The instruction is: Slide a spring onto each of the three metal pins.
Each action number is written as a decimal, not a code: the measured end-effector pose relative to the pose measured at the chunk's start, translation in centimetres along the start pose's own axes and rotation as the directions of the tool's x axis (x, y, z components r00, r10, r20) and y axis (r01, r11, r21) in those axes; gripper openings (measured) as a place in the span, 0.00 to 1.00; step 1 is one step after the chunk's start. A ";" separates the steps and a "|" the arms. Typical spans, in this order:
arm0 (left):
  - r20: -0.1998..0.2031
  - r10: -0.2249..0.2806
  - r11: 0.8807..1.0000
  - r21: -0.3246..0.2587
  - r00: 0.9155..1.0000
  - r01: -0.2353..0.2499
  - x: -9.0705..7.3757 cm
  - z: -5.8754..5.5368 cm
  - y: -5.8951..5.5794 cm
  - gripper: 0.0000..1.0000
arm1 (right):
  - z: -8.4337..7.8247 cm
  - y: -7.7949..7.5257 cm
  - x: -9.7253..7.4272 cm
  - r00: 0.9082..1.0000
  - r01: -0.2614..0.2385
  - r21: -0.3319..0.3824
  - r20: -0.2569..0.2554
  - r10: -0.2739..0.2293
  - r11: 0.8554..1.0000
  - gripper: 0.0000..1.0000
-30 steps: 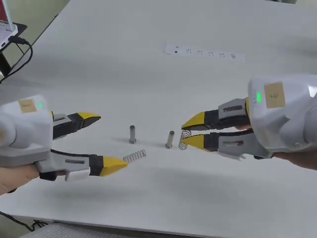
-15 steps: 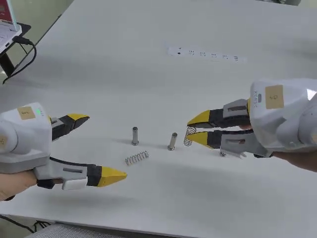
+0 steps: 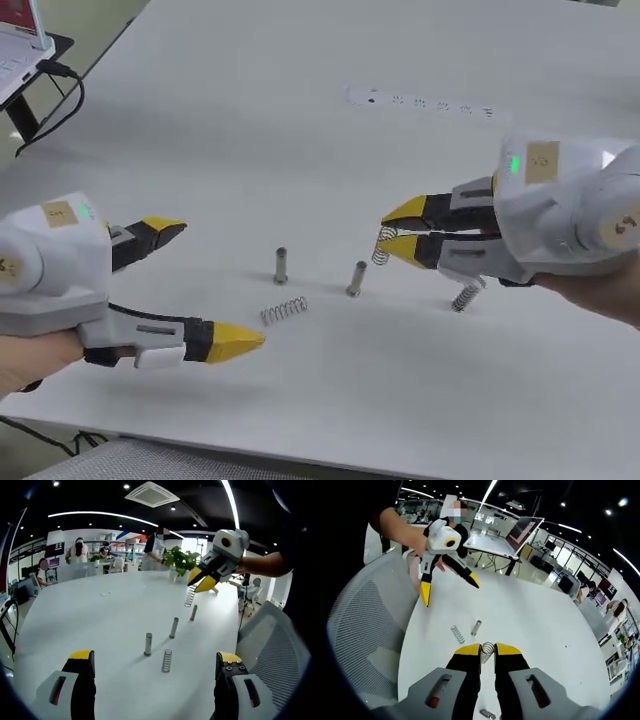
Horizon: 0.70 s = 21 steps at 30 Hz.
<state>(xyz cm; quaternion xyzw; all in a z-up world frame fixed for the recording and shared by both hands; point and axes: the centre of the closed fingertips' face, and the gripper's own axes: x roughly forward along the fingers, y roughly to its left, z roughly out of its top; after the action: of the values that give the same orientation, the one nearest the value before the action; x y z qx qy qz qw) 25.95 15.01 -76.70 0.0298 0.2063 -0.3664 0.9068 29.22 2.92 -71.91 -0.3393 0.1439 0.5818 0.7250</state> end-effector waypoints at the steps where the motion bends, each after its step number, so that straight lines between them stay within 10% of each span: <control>1: 0.001 0.000 1.000 -0.002 1.000 0.000 0.0 0.0 0.1 0.98 | -0.1 -0.2 0.2 1.000 0.004 0.009 0.000 -0.004 1.000 0.06; 21: 0.009 -0.007 1.000 0.007 1.000 0.007 1.0 0.6 0.6 0.98 | -1.5 -0.9 2.3 1.000 0.002 0.098 -0.009 -0.001 0.995 0.06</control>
<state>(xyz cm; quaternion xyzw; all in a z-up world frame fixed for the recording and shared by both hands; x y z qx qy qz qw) 27.22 14.66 -76.61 0.0303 0.2010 -0.3702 0.9065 30.97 3.61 -74.10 -0.3060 0.1755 0.5720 0.7405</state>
